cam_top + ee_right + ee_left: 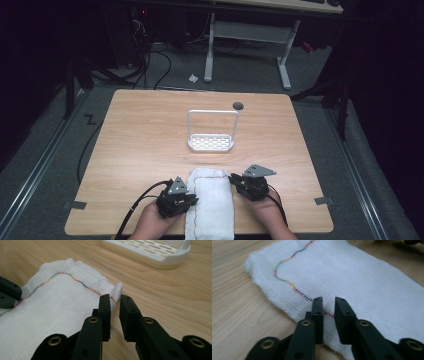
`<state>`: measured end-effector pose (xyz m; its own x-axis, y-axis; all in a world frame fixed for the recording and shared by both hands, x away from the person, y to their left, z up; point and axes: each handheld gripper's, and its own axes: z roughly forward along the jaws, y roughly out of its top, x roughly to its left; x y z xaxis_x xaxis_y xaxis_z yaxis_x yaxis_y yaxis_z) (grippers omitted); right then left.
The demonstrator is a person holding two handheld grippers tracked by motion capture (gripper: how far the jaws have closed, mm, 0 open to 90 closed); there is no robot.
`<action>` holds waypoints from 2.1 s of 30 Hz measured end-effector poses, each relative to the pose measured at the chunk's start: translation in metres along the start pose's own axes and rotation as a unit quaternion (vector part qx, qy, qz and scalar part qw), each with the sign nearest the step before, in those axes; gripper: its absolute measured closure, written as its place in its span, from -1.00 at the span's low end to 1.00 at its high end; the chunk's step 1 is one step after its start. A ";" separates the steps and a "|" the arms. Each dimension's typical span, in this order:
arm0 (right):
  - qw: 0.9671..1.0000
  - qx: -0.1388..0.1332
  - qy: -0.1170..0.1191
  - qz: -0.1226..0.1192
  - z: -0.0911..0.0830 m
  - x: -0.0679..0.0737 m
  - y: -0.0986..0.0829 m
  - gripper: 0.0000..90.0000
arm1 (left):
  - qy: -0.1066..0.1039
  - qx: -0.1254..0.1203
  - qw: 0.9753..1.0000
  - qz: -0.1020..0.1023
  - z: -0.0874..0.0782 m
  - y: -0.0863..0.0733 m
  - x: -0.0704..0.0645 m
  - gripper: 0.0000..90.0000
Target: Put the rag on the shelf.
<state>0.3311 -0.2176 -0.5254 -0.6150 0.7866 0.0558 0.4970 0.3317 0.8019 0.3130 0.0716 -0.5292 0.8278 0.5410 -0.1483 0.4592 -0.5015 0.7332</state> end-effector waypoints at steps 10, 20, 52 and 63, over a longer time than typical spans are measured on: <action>1.000 -0.009 -0.006 -0.002 -0.002 -0.002 0.001 0.62 | 0.060 -0.071 0.991 -0.096 0.010 0.018 0.050 0.17; 1.000 -0.007 0.000 0.000 -0.002 -0.004 0.001 0.52 | 0.094 -0.045 0.991 -0.087 0.034 0.029 0.049 0.26; 0.998 0.051 0.020 0.040 0.036 0.007 0.013 0.73 | 0.078 -0.047 0.993 -0.077 0.035 0.026 0.047 0.76; 0.999 0.040 0.013 0.004 0.036 0.012 0.014 0.91 | 0.056 -0.060 0.991 -0.106 0.030 0.024 0.052 0.84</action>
<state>0.3520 -0.1848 -0.5349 -0.6252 0.7765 0.0780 0.5487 0.3663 0.7515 0.3768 0.0670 -0.5393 0.6727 0.7003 -0.2390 0.5723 -0.2877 0.7679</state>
